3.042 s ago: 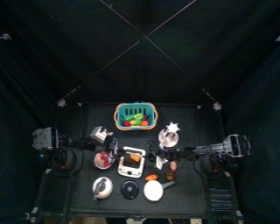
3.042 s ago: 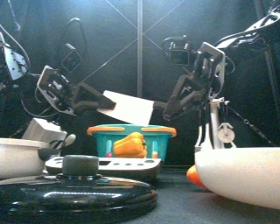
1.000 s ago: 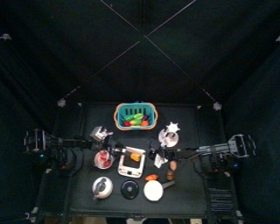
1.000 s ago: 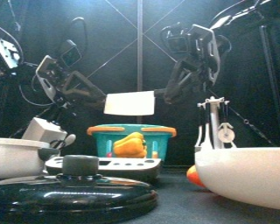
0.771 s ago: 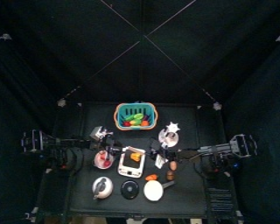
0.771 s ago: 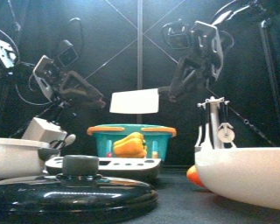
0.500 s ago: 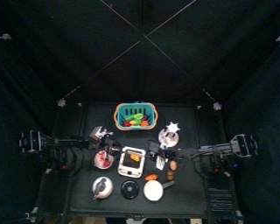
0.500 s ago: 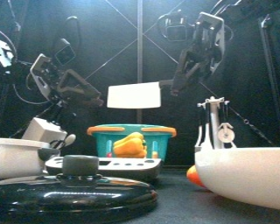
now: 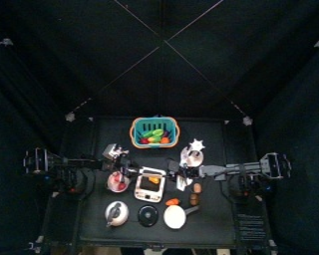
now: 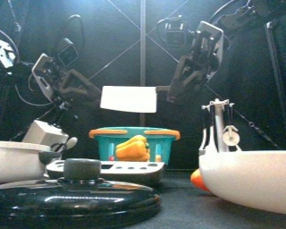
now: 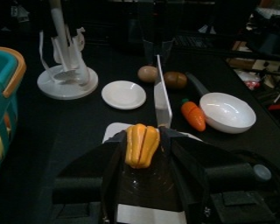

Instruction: Adjust grip on cleaver

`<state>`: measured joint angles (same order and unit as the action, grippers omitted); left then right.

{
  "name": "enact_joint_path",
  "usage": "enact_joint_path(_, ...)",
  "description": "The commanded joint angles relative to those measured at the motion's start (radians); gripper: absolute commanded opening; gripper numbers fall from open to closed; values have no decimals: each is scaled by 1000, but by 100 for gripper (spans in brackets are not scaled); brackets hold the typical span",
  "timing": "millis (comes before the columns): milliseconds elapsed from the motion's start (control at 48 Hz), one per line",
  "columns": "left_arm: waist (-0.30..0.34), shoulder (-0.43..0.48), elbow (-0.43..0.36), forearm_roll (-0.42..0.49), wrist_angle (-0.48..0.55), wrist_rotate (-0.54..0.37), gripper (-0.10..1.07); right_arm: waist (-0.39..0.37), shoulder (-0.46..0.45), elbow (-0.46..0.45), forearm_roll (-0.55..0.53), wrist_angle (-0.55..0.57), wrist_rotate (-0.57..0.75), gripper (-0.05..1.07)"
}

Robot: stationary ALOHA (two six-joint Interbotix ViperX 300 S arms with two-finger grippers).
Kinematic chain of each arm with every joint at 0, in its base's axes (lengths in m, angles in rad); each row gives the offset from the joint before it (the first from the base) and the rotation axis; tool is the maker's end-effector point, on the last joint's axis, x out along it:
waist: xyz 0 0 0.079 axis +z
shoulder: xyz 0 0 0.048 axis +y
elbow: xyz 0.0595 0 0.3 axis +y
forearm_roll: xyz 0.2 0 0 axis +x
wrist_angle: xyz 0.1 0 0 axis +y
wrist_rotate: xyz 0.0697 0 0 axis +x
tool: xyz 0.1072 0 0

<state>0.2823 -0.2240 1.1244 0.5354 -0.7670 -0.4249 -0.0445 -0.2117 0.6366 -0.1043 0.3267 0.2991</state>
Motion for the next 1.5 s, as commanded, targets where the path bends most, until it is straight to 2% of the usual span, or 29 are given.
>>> enact_joint_path(0, -5, -12, -6, -2, -3, -6, 77, -14, -12, -3, -2, -6, 2, 36)
enact_joint_path(167, 6, -46, 26, -3, -3, -15, 77, -14, -21, 17, -2, 8, 2, 36)
enact_joint_path(375, 3, -58, 23, -12, -3, -20, 77, -14, -18, 9, -25, -8, 0, 36)
enact_joint_path(979, 0, 48, -51, -23, -11, -20, 75, -26, 20, -5, -60, -61, 2, 36)
enact_joint_path(1271, 9, 95, -60, -20, -66, -20, 60, -26, 21, -5, -61, -63, 2, 36)
enact_joint_path(1479, 32, 120, -60, -8, -114, -25, 57, -26, 23, -5, -60, -61, 3, 36)
